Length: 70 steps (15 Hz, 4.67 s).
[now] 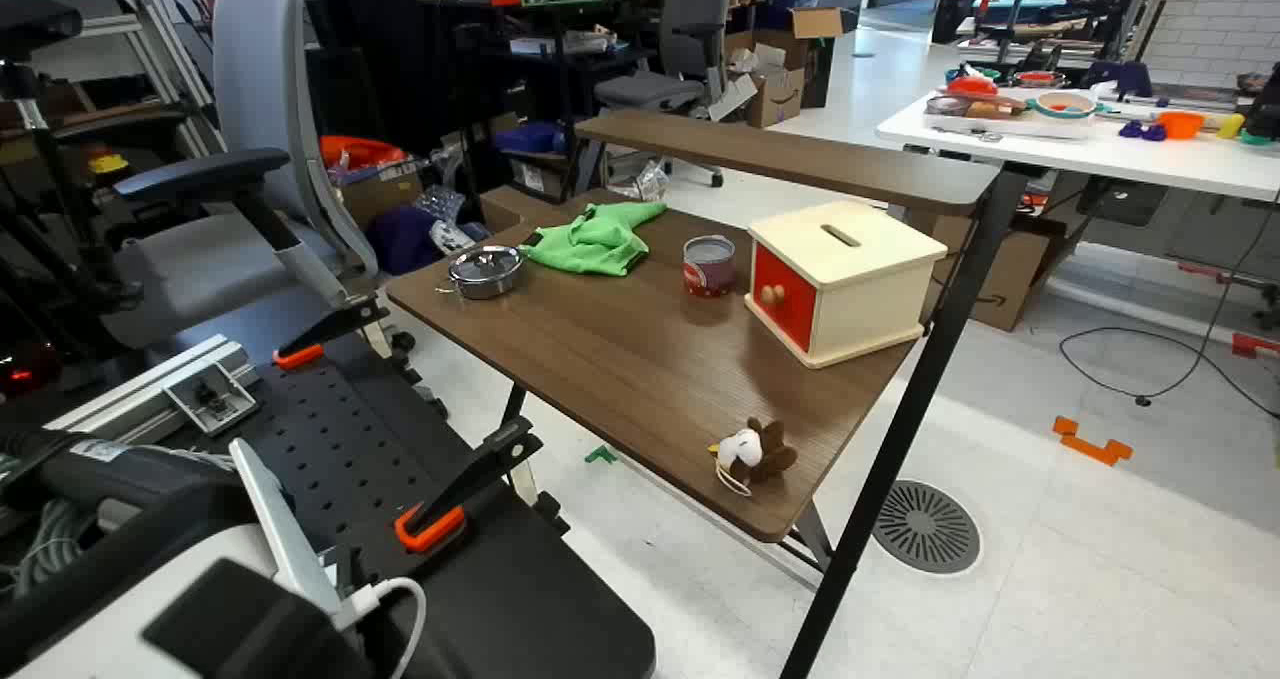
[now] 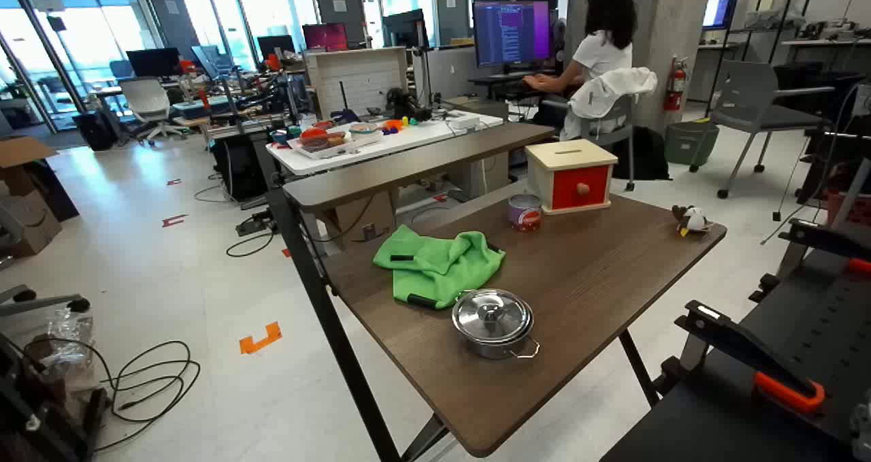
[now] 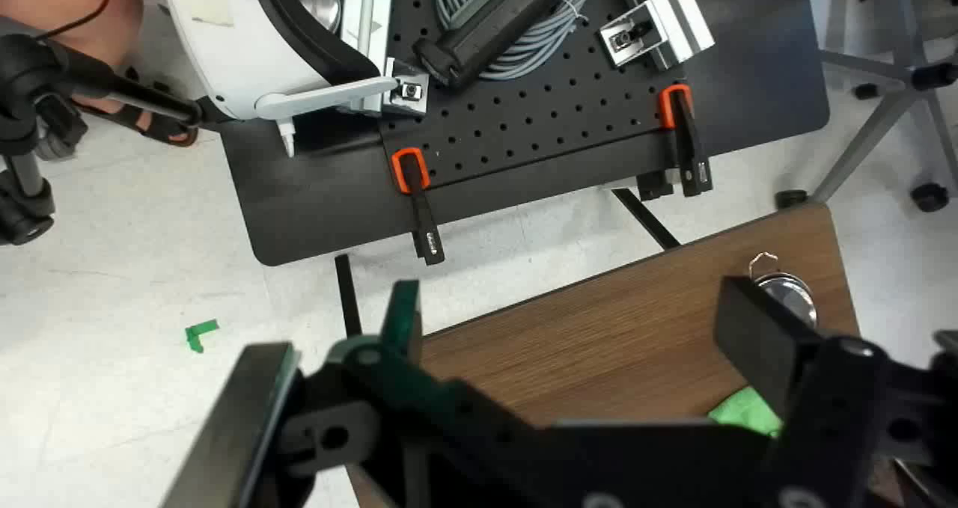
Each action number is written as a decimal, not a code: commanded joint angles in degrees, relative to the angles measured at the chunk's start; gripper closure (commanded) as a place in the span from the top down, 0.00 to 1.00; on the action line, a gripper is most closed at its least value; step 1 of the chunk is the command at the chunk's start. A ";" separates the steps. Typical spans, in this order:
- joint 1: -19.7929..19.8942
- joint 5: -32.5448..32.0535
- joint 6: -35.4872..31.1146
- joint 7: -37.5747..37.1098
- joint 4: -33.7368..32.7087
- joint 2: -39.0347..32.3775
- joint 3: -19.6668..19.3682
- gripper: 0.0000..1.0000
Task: Move the animal plush toy
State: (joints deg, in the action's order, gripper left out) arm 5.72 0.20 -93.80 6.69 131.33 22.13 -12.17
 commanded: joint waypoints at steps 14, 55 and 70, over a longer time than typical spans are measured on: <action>0.86 4.88 -34.86 -0.15 2.09 -15.49 0.61 1.00; 6.20 1.11 -58.86 -6.95 -14.84 -63.06 2.88 1.00; 4.69 0.24 -60.53 -7.62 -14.70 -64.09 2.87 1.00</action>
State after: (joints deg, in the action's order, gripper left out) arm 10.60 0.42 -151.11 -0.45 117.38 -40.20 -10.15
